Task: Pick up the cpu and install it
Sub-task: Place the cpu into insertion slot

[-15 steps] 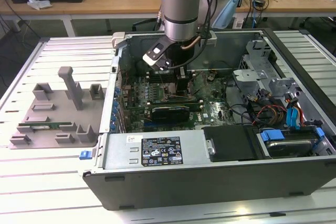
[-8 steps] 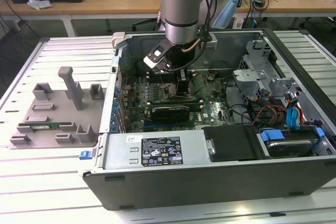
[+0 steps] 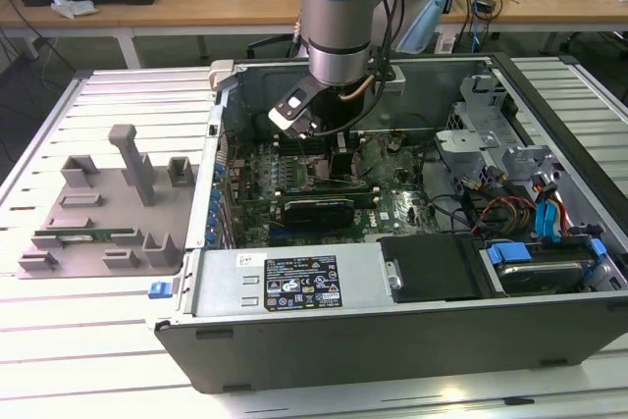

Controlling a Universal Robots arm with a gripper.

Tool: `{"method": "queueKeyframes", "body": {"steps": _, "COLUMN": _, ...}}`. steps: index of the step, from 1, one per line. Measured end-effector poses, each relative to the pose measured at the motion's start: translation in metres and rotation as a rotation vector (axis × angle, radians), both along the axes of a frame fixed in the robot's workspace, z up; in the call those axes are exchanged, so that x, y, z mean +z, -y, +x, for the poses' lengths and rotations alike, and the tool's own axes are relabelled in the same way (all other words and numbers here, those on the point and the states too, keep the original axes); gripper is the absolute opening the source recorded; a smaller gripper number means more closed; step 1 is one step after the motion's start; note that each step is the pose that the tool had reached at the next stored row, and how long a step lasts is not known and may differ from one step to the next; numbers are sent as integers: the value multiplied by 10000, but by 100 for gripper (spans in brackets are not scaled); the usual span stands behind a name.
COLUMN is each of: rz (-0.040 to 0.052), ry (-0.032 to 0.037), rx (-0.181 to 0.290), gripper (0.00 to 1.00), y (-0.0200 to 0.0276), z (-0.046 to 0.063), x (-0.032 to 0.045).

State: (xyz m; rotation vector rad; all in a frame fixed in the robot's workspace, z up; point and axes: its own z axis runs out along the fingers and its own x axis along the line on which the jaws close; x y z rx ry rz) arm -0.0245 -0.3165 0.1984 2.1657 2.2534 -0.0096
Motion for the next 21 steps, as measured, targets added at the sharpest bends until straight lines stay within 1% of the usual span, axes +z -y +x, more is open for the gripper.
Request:
{"method": "queueKeyframes", "body": {"steps": 2, "rz": 0, "ry": 0, "rx": -2, "gripper": 55, "y": 0, "z": 0, "x": 0}}
{"method": "queueKeyframes", "body": {"steps": 5, "rz": 0, "ry": 0, "rx": -218, "gripper": 55, "y": 0, "z": 0, "x": -1}}
{"method": "queueKeyframes", "body": {"steps": 8, "rz": 0, "ry": 0, "rx": -217, "gripper": 55, "y": -13, "z": 0, "x": 0}}
{"method": "queueKeyframes", "body": {"steps": 21, "rz": 0, "ry": 0, "rx": -219, "gripper": 55, "y": -13, "z": 5, "x": -2}}
